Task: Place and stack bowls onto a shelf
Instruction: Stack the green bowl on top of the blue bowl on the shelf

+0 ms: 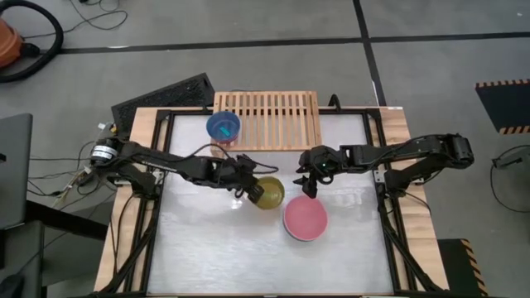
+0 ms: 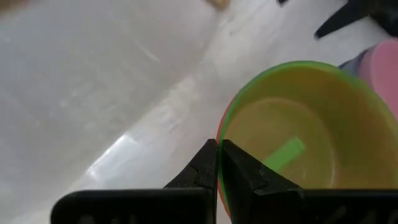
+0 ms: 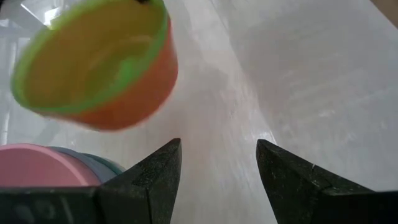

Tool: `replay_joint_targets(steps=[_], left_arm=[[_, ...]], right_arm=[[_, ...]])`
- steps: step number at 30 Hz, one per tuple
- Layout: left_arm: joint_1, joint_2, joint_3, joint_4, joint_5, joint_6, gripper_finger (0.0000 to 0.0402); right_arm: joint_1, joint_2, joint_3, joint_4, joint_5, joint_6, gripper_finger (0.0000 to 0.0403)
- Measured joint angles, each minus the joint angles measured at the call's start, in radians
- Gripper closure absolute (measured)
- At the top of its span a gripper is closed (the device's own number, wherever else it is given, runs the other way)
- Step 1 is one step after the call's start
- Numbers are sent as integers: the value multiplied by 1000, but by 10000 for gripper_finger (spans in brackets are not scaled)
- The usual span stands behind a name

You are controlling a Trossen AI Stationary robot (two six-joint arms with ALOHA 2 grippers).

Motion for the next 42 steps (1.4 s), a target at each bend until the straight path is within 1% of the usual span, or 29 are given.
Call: replay_joint_targets(steps=[3,5,8,10,11,15,19,22,24,27,30,33,40,42], left_arm=[[8,-51,0,-30,-24,-18,401],[21,-78,0,-41,-19,-17,401],[44,-108,0,-41,31,-49,401],[51,-129,0,-52,60,-42,402],[54,-136,1,-78,67,-51,401],[66,-135,0,-155,149,-84,401],[75,-137,-1,-110,148,-147,401],[114,-137,-7,-121,229,-194,401],[140,-136,-13,-131,258,-222,401],[159,-136,-13,-111,265,-221,401],[170,-136,-13,-104,273,-212,401],[179,-136,-13,-95,272,-210,401],[193,-143,-10,-54,284,-210,401],[187,-154,9,-54,284,-212,401]], right_arm=[[7,0,0,-1,1,0,168],[10,0,0,0,1,0,168],[10,0,0,0,1,0,168],[10,0,0,0,1,0,168],[10,0,0,0,1,0,168],[11,0,0,2,0,0,168],[11,0,-1,20,0,0,168],[12,0,-1,57,-1,-6,168],[18,0,-1,105,-1,-26,168],[22,0,-1,195,-2,-67,168],[25,0,-1,270,-2,-69,168],[24,0,-1,310,-3,-72,168],[23,0,-1,283,-6,-76,168],[24,0,-1,272,-7,-76,168]])
